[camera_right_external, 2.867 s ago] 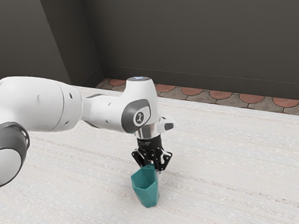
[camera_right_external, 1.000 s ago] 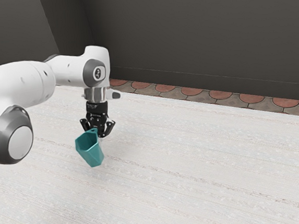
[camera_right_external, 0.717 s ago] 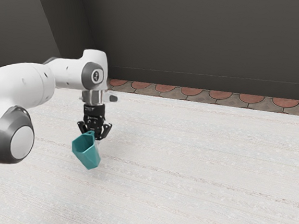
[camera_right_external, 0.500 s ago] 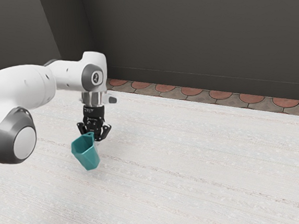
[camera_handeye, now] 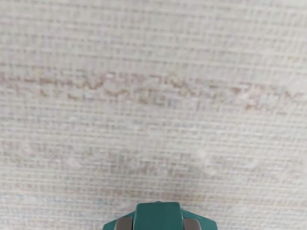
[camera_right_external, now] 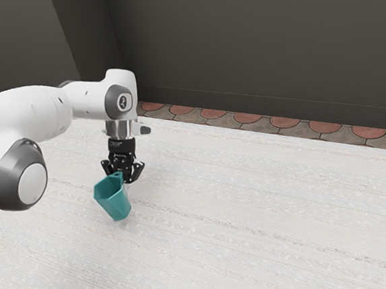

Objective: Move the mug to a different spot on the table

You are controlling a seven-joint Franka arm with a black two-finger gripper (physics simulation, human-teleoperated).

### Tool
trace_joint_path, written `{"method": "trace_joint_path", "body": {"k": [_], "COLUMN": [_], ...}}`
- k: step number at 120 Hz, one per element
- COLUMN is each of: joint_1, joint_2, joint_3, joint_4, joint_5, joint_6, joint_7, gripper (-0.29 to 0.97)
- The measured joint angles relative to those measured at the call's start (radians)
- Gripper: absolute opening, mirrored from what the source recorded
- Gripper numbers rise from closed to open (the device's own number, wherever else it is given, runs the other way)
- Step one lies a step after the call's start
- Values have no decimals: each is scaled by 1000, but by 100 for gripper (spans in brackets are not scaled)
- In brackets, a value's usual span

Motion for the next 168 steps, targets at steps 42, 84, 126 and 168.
{"method": "trace_joint_path", "body": {"k": [42,84,126,168], "joint_1": [15,20,26,-13], "joint_2": [19,41,28,-304], "joint_3": [-15,-16,-4,-1], "joint_4": [17,31,45,-183], "joint_5": [-2,-8,-10,32], "joint_6": [2,2,125,288], "joint_7": [5,9,11,17], "gripper": [-5,15,57,65]}}
